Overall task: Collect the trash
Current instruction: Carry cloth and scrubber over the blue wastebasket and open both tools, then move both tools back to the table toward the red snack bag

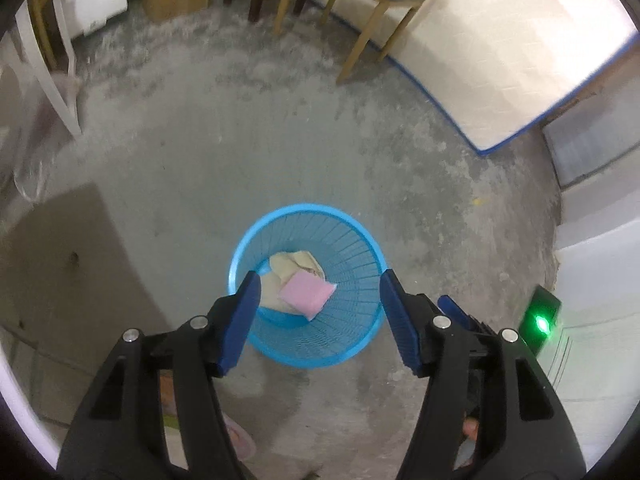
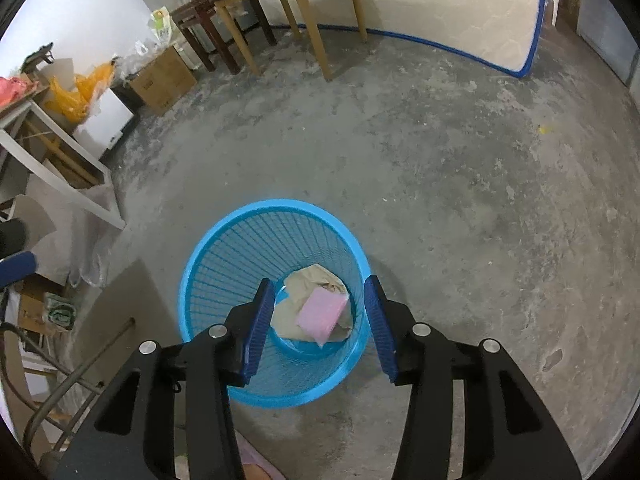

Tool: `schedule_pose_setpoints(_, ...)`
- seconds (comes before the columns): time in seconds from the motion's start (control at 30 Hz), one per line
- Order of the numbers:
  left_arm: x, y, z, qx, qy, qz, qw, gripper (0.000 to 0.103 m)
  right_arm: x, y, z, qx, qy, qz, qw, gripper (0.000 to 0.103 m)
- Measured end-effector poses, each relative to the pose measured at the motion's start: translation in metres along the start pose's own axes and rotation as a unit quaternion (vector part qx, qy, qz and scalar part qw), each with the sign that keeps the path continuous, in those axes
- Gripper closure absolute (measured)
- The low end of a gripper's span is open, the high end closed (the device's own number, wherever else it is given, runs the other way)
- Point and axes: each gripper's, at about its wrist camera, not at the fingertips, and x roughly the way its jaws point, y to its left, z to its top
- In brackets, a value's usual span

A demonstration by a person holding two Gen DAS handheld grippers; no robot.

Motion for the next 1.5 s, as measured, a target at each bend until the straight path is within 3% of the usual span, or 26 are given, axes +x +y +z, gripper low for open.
schedule_pose_setpoints(0.1,-0.048,-0.004,-0.018,0.029,-0.038,0.003,0.9989,0.040,-0.026,0.003,-0.007,-0.010,-0.016,0.011,1.000,0.056)
schedule_pose_setpoints(0.2,-0.090,-0.006,-0.043,0.043,-0.071,-0.007,0.9965,0.039,-0.056,0.010,-0.016,-0.027,-0.031,0.019,0.999,0.048)
schedule_pose_setpoints(0.33,-0.129,0.002,-0.083,0.037,-0.086,-0.027,0.9952,0.039,-0.112,0.032,-0.026,-0.075,-0.069,0.024,0.994,0.032)
schedule_pose_setpoints(0.5,-0.173,0.042,-0.151,0.002,-0.079,-0.049,0.9956,0.038,-0.171,0.082,-0.034,-0.143,-0.109,0.018,0.984,0.020)
schedule_pose_setpoints(0.63,-0.224,0.081,-0.203,-0.010,-0.131,0.000,0.9914,0.038,-0.206,0.143,-0.045,-0.204,-0.121,0.040,0.971,0.006)
schedule_pose_setpoints(0.7,-0.249,0.097,-0.227,-0.027,-0.165,0.030,0.9854,0.036,-0.224,0.186,-0.059,-0.250,-0.136,0.052,0.957,0.006)
schedule_pose_setpoints(0.83,-0.302,0.140,-0.282,-0.103,-0.232,0.064,0.9651,0.030,-0.254,0.264,-0.091,-0.336,-0.151,0.099,0.925,0.006)
schedule_pose_setpoints(0.97,-0.347,0.181,-0.347,-0.174,-0.299,0.117,0.9311,0.023,-0.277,0.323,-0.123,-0.385,-0.145,0.179,0.894,0.006)
schedule_pose_setpoints(1.03,-0.361,0.198,-0.378,-0.203,-0.327,0.143,0.9118,0.023,-0.281,0.351,-0.146,-0.405,-0.127,0.231,0.875,0.006)
schedule_pose_setpoints(1.17,-0.375,0.233,-0.429,-0.257,-0.350,0.173,0.8841,0.023,-0.280,0.400,-0.193,-0.452,-0.060,0.289,0.842,0.006)
schedule_pose_setpoints(1.23,-0.377,0.256,-0.452,-0.293,-0.353,0.172,0.8715,0.023,-0.281,0.424,-0.221,-0.474,-0.031,0.308,0.825,0.006)
schedule_pose_setpoints(1.37,-0.378,0.303,-0.486,-0.367,-0.356,0.142,0.8477,0.024,-0.276,0.454,-0.261,-0.487,0.033,0.343,0.802,0.007)
schedule_pose_setpoints(1.5,-0.369,0.343,-0.499,-0.404,-0.352,0.100,0.8380,0.025,-0.255,0.481,-0.300,-0.491,0.122,0.365,0.782,0.022)
